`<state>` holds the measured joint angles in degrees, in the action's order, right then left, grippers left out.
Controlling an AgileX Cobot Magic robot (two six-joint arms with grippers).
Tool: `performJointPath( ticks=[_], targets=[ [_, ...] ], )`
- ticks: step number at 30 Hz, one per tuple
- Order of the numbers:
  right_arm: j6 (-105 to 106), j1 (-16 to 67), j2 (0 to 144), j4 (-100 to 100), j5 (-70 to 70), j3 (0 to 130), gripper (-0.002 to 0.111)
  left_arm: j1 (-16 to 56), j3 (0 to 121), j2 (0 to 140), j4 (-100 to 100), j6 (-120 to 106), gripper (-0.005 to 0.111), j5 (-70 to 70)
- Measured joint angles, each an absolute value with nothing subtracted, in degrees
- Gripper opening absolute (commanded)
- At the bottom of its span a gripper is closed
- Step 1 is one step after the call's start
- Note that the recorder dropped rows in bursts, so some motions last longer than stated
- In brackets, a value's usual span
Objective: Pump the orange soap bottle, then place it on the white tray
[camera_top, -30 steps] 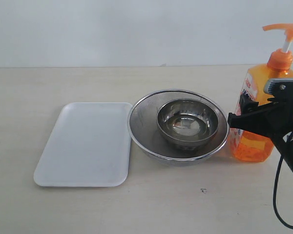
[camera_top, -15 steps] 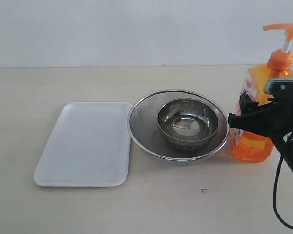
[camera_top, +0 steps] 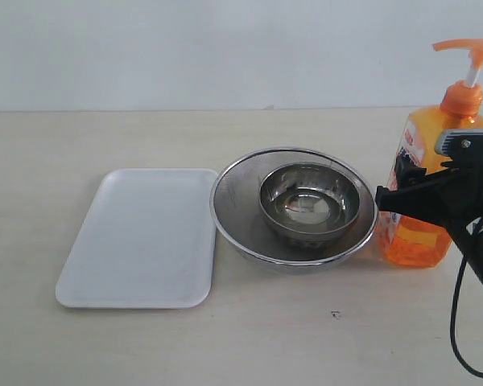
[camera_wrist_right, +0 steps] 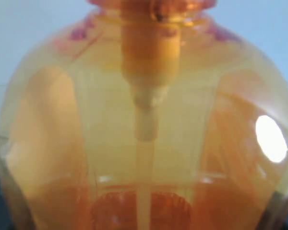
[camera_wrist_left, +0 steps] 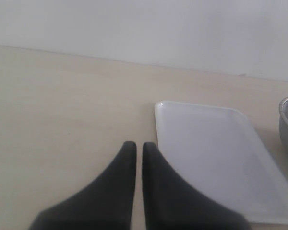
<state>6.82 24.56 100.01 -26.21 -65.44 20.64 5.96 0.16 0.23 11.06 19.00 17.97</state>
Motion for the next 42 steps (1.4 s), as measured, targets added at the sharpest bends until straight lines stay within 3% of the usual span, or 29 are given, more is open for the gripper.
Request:
performJointPath(
  ticks=[24,33,42],
  targets=[
    [6.6,24.6,100.1,-26.1,-65.9,20.6,0.0,6.0,0.2,0.2,11.1,19.0,0.005,18.0],
    [9.4,24.6,89.1,-25.5,-64.5,20.4,0.0,6.0,0.2,0.2,11.1,19.0,0.005,18.0],
    [15.7,24.6,79.2,-21.6,-48.4,29.0,0.0,6.0,0.2,0.2,11.1,19.0,0.005,18.0]
  ],
)
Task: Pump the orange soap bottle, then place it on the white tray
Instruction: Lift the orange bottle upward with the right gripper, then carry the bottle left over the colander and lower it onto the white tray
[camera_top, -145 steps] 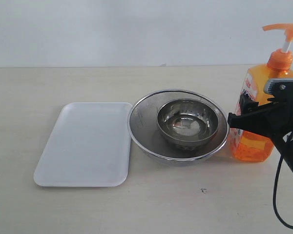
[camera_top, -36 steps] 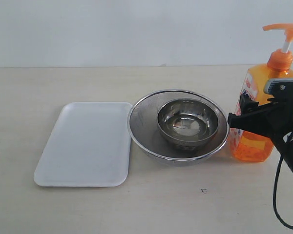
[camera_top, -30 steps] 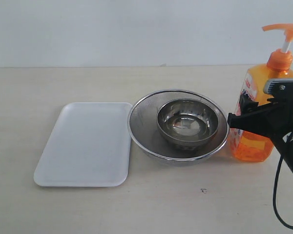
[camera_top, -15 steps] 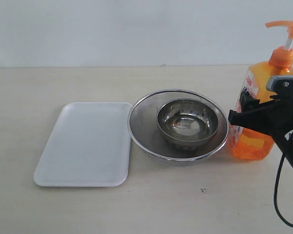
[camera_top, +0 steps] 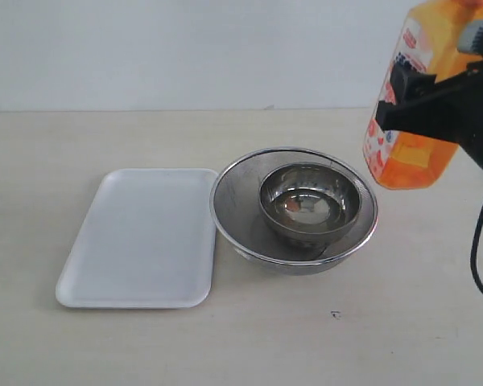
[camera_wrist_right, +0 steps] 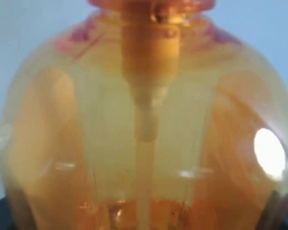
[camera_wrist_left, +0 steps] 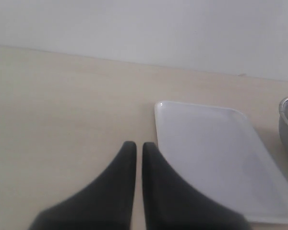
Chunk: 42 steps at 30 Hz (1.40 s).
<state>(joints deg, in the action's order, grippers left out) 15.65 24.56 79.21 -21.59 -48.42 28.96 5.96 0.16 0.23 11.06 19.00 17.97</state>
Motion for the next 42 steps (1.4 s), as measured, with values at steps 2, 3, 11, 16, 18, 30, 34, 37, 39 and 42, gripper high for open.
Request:
performJointPath(
  ticks=[2,3,11,16,18,30,34,37,39,42],
  targets=[
    [16.3,24.6,77.7,-20.2,-44.1,32.5,0.0,6.0,0.2,0.2,11.1,19.0,0.005,18.0],
    [16.9,24.6,77.0,-20.0,-42.8,34.0,0.0,6.0,0.2,0.2,11.1,19.0,0.005,18.0],
    [17.4,34.3,76.0,-14.2,-36.9,41.1,0.0,6.0,0.2,0.2,11.1,19.0,0.005,18.0],
    [16.2,42.8,81.6,-13.8,-36.8,46.6,0.0,6.0,0.2,0.2,11.1,19.0,0.005,18.0],
    [16.1,44.7,83.6,-13.6,-36.8,48.3,0.0,6.0,0.2,0.2,11.1,19.0,0.005,18.0],
    [12.2,50.5,99.3,-13.5,-37.5,60.5,0.0,6.0,0.2,0.2,11.1,19.0,0.005,18.0],
    [11.2,51.5,105.5,-13.7,-39.3,63.9,0.0,6.0,0.2,0.2,11.1,19.0,0.005,18.0],
    [9.9,51.9,110.0,-13.7,-39.3,66.2,0.0,6.0,0.2,0.2,11.1,19.0,0.005,18.0],
    [9.7,51.9,112.6,-13.9,-39.3,67.3,0.0,6.0,0.2,0.2,11.1,19.0,0.005,18.0],
    [9.6,51.9,116.0,-14.1,-40.1,68.0,0.0,6.0,0.2,0.2,11.1,19.0,0.005,18.0]
  ],
)
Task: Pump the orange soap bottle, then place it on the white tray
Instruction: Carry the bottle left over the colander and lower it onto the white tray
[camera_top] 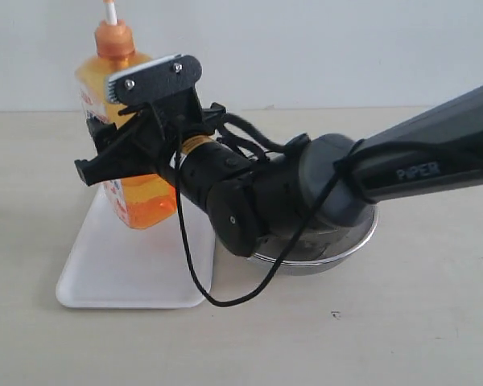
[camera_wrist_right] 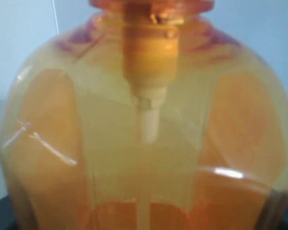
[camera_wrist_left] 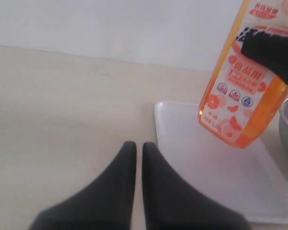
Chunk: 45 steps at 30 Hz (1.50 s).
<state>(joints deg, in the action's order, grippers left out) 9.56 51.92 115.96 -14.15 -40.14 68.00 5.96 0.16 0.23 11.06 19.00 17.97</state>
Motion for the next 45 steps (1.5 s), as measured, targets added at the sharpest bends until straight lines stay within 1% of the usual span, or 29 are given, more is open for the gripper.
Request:
performJointPath(
  ticks=[7,24,25,27,29,32,34,35,37,45],
  targets=[
    [8.3,51.9,121.6,-14.6,-44.0,68.2,0.0,6.0,0.2,0.2,11.1,19.0,0.005,18.0],
    [8.5,51.9,123.6,-14.8,-45.6,68.4,0.001,6.0,0.2,0.2,11.1,18.9,0.005,18.0],
    [8.5,51.9,123.6,-14.8,-45.7,68.4,0.003,6.0,0.2,0.2,11.1,18.9,0.005,18.0],
    [8.3,51.9,123.8,-14.8,-45.8,68.5,0.012,6.0,0.2,0.2,11.1,18.9,0.005,18.0],
    [8.3,51.9,123.9,-14.8,-46.0,68.5,0.026,6.0,0.2,0.2,11.1,18.9,0.005,18.0],
    [7.6,51.9,124.0,-14.7,-46.4,68.5,0.055,6.0,0.2,0.2,11.1,18.9,0.005,18.0],
    [7.2,51.9,124.0,-14.5,-46.4,68.5,0.07,6.0,0.2,0.2,11.1,18.9,0.005,18.0],
    [7.0,51.9,124.0,-14.2,-46.4,68.5,0.074,6.0,0.2,0.2,11.1,18.8,0.005,18.0],
    [6.7,51.9,124.0,-13.8,-46.9,68.5,0.077,6.0,0.2,0.2,11.1,18.8,0.005,18.0],
    [7.6,52.0,124.0,-14.4,-49.3,69.1,0.077,6.0,0.2,0.2,11.1,18.8,0.005,18.0]
  ],
)
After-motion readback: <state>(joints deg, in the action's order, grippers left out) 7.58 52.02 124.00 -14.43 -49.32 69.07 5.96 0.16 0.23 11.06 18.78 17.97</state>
